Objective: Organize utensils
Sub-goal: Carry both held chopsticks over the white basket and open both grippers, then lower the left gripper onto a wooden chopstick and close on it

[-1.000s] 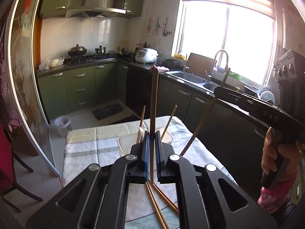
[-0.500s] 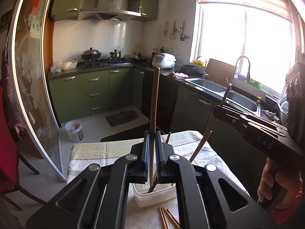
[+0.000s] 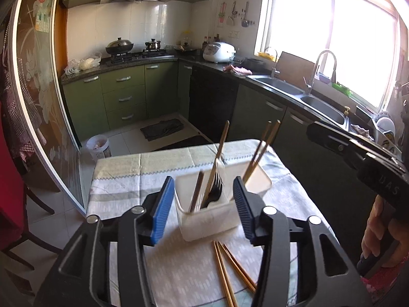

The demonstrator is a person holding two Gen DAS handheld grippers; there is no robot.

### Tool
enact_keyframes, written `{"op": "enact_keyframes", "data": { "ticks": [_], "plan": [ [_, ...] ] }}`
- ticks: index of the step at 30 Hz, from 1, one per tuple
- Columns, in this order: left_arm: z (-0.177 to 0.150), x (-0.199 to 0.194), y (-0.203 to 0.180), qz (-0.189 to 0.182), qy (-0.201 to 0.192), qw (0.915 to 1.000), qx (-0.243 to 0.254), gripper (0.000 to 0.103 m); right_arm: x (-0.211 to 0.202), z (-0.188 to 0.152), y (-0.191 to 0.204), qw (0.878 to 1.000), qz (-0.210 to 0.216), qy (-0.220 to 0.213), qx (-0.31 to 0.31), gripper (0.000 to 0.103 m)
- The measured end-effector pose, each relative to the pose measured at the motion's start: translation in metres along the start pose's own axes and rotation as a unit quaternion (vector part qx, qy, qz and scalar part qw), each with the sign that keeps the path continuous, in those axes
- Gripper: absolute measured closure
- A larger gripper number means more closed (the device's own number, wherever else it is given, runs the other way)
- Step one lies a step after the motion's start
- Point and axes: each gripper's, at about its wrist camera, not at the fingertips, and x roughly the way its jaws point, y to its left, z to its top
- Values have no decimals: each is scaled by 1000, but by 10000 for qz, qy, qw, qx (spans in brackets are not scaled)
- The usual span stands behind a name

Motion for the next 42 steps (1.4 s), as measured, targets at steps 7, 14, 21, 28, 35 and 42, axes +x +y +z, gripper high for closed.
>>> {"op": "enact_keyframes", "data": {
  "ticks": [7,14,21,28,35,42],
  "plan": [
    [-88,44,-7,-238,1777,9838,7,50,-38,-77,-5,9985,-84,543,-63,69],
    [-139,105,-14,-231,2823,9588,-234,72,-32,-149,-27,9915,3,1249,363,69],
    [-141,126,-9,-170,2986,9532,-443,75,-42,-174,-59,9878,-83,1320,822,66],
    [-140,133,-12,11,3061,9516,-286,75,-39,-174,-66,9860,-33,1388,919,64],
    [-137,141,-26,123,3034,9528,-26,91,-15,-175,-47,9828,5,1724,668,62],
    [-132,119,-5,-169,2616,9644,-339,97,39,-188,-29,9656,481,2491,570,61]
  ]
}}
